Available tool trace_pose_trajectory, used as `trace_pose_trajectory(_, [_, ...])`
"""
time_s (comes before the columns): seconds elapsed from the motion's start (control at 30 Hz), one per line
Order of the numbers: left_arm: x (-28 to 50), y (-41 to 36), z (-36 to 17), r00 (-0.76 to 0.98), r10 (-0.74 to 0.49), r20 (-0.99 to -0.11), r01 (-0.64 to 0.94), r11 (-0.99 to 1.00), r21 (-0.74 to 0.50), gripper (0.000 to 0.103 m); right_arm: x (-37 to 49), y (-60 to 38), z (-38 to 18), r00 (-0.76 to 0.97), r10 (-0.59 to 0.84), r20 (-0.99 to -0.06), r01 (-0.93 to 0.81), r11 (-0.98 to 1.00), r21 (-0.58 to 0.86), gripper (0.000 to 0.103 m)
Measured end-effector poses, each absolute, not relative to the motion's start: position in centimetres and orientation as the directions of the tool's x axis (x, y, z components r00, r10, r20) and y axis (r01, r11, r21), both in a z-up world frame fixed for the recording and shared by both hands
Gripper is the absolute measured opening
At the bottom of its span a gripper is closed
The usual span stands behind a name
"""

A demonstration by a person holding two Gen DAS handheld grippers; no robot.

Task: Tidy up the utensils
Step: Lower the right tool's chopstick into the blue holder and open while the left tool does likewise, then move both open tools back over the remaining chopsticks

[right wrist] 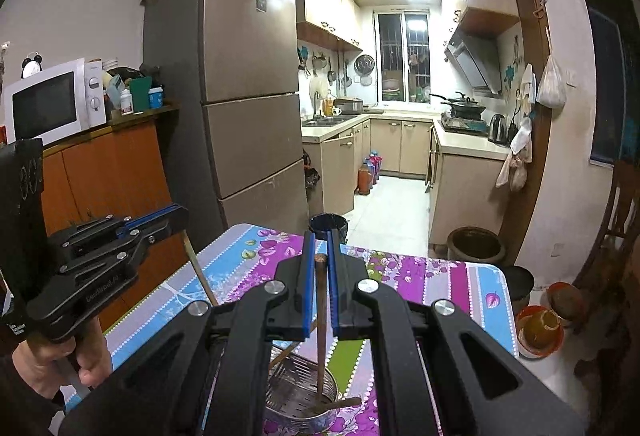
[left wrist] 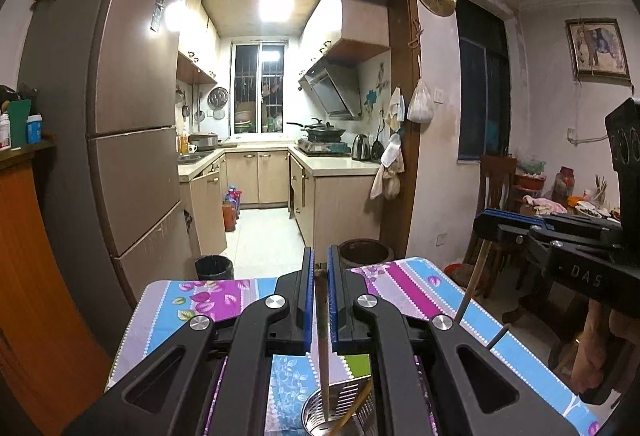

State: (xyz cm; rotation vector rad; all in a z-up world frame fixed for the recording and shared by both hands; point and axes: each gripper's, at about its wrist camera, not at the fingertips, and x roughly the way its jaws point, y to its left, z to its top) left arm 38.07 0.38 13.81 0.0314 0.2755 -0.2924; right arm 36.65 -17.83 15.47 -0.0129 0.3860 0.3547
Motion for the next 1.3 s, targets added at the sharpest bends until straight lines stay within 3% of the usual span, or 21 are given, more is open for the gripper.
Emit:
trace_pose_trajectory(0.33, [38.8, 0.1, 12.6, 0.912, -0.265, -0.313, 0.276, 0.961, -0.010, 0.008, 37.4, -18.2, 14.6, 0.858, 0.335, -0.389, -0.332, 0.940, 0.078, 0.008])
trace_pose_trajectory(0.37, [38.9, 0.3, 12.4, 0.913, -0.260, -0.315, 0.271, 0.962, -0.008, 0.013, 37.4, -18.3, 14.6, 0.861, 0.330, -0.387, -0.326, 0.942, 0.077, 0.010])
trace_pose_trajectory(0.43, [38.9, 0.5, 12.4, 0.916, -0.251, -0.314, 0.262, 0.965, -0.009, 0.022, 37.3, -18.7, 14.6, 0.864, 0.326, -0.384, -0.320, 0.944, 0.081, 0.033])
trace_pose_trajectory(0.5, [38.8, 0.7, 12.4, 0.918, -0.245, -0.312, 0.253, 0.967, -0.013, 0.027, 37.1, -19.2, 14.7, 0.872, 0.320, -0.372, -0.310, 0.947, 0.088, 0.042])
trace_pose_trajectory(0.87, [37.0, 1.4, 12.9, 0.931, -0.211, -0.299, 0.216, 0.976, -0.014, 0.037, 34.9, -21.0, 15.9, 0.899, 0.297, -0.321, -0.278, 0.955, 0.105, 0.061])
trace_pose_trajectory(0.93, [35.4, 2.1, 13.1, 0.936, -0.210, -0.284, 0.214, 0.977, -0.015, 0.040, 33.6, -21.3, 16.1, 0.905, 0.295, -0.306, -0.278, 0.955, 0.101, 0.065])
trace_pose_trajectory(1.1, [26.3, 4.9, 12.6, 0.968, -0.181, -0.172, 0.189, 0.982, 0.030, 0.069, 25.4, -22.0, 16.1, 0.924, 0.310, -0.224, -0.301, 0.951, 0.074, 0.072])
trace_pose_trajectory(1.3, [15.7, 7.4, 8.7, 0.976, -0.167, -0.138, 0.181, 0.979, 0.097, 0.077, 14.7, -22.1, 12.1, 0.924, 0.337, -0.183, -0.334, 0.941, 0.047, 0.076])
